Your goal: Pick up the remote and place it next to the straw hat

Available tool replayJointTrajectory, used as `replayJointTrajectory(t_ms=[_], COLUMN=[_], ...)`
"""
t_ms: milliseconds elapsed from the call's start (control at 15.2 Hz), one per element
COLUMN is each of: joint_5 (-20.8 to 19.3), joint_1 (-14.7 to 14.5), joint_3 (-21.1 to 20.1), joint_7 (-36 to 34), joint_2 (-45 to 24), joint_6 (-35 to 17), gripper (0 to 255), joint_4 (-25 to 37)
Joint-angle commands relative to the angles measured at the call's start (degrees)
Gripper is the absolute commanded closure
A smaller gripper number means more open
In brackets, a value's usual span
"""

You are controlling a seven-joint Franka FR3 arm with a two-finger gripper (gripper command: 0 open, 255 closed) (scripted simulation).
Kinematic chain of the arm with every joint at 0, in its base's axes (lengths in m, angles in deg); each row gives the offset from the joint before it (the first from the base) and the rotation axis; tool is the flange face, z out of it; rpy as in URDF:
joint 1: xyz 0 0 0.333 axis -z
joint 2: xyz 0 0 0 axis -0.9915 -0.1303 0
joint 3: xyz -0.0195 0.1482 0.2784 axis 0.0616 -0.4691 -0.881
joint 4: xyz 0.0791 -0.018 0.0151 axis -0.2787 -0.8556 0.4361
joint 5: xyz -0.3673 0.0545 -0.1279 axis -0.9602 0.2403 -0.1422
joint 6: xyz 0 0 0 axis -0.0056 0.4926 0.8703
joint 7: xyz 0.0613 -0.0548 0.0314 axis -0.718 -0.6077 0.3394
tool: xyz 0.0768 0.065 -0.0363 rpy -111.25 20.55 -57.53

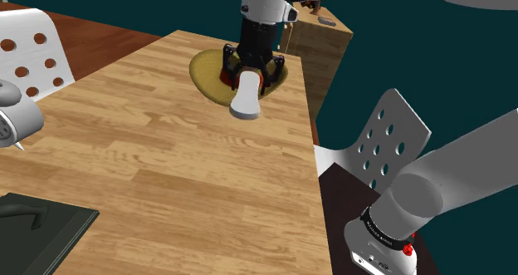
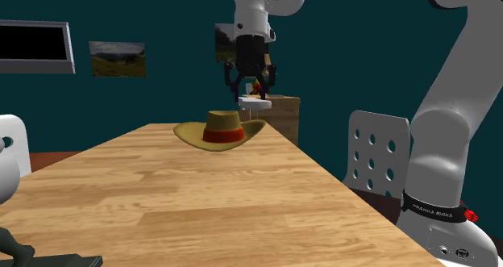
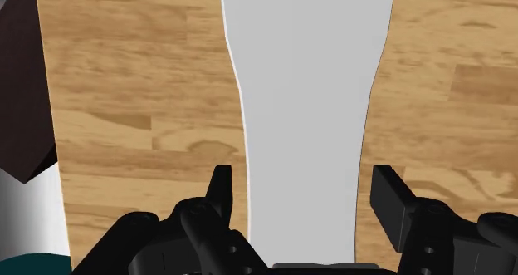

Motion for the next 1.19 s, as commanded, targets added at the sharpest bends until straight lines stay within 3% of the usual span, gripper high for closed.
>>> replayJointTrajectory(t_ms=[0,594,1122], joint_5=[0.44,-1.23,-4.22], joint_1=[0.73,4.75,9.07], joint_3=[2.49,11.95,19.34], joint_7=[3.61,16.77,27.36], joint_2=[1.89,4.59,2.6], joint_6=[0.09,0.33,0.22], gripper=[255,255,255], joint_4=[-1.95,-5.7,-4.77])
